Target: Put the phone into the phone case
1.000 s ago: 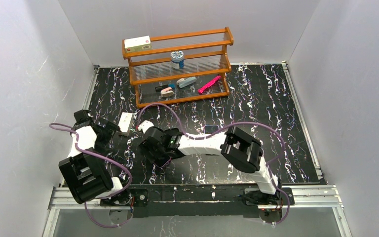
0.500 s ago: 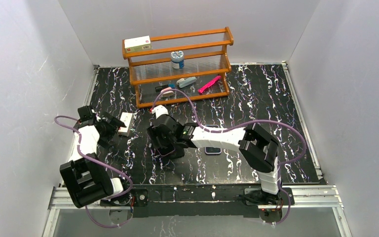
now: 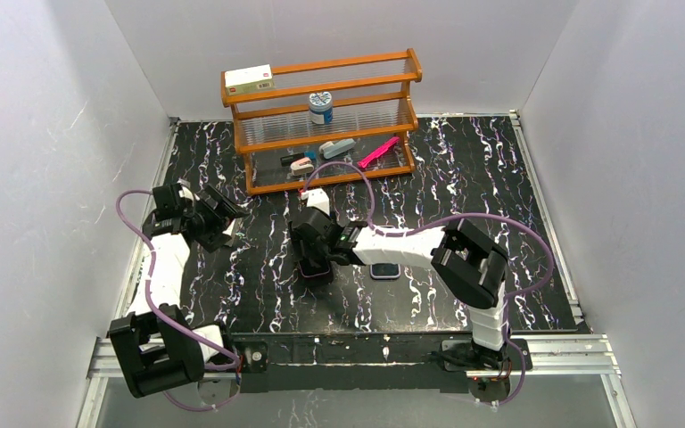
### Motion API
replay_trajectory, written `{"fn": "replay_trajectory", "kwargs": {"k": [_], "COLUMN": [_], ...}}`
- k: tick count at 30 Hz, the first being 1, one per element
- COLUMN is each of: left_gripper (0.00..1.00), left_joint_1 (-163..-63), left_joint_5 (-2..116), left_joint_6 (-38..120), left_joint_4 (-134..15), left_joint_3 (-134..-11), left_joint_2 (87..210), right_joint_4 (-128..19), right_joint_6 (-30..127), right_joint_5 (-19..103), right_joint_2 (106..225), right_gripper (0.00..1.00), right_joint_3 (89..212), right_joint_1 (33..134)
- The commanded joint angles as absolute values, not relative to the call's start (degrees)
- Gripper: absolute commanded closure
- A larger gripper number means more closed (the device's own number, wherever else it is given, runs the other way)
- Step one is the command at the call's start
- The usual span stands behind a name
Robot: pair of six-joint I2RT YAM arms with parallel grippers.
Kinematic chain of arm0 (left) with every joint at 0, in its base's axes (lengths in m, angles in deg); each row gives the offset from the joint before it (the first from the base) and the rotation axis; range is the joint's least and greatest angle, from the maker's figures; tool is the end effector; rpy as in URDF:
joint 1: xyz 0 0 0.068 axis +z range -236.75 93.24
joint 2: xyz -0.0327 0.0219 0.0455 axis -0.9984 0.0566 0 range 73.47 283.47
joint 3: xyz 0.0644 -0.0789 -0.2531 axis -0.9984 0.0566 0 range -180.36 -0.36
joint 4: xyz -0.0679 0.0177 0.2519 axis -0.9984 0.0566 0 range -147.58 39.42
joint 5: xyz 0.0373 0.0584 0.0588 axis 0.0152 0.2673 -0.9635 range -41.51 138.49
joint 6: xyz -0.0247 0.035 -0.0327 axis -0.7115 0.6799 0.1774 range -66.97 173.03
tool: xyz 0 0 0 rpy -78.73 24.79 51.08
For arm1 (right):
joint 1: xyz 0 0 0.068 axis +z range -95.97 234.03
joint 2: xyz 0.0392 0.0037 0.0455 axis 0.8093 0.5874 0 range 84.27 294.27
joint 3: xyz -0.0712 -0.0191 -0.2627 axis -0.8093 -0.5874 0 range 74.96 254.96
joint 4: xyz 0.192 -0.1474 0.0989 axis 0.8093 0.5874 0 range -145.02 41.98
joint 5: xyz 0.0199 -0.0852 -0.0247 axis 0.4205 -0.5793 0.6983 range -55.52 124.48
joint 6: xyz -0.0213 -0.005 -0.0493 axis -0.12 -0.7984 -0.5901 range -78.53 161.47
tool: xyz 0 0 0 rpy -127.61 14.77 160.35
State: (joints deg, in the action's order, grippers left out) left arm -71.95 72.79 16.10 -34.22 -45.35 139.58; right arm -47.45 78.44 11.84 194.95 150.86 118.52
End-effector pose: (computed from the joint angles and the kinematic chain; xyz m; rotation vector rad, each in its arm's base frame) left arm 0.2350 0.0470 0.2480 -0.8355 2.2102 -0.6866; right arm 0.1967 0.3801 0.1981 -0.3467 2.2625 0.4907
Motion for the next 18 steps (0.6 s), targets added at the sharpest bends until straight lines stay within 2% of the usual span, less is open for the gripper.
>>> {"fn": "replay_trajectory", "kwargs": {"k": [1, 12, 14, 18], "left_gripper": [0.15, 0.18, 0.18, 0.19], "left_joint_1": [-73.15, -76.36, -77.04, -78.55], "left_joint_5": [78.49, 80.09, 79.78, 78.88], "left_joint_6": [15.38, 14.34, 14.24, 13.75], "left_joint_4": [-36.06, -38.32, -38.29, -38.42], "left_joint_3": [-45.01, -44.29, -44.31, -44.54], "left_joint_2": [137.92, 137.21, 136.98, 136.83], "right_joint_4": [-50.46, -51.08, -51.12, -50.76], "right_joint_6": [81.90, 84.16, 84.34, 84.94], "right_joint_5": [10.44, 10.15, 10.23, 10.67], "right_joint_2": [191.61, 192.56, 192.64, 192.77], "right_gripper": [0.62, 0.58, 0.54, 0.40], "right_joint_3": [150.19, 148.11, 147.91, 148.04], "right_joint_1": [118.03, 118.01, 118.01, 117.97]}}
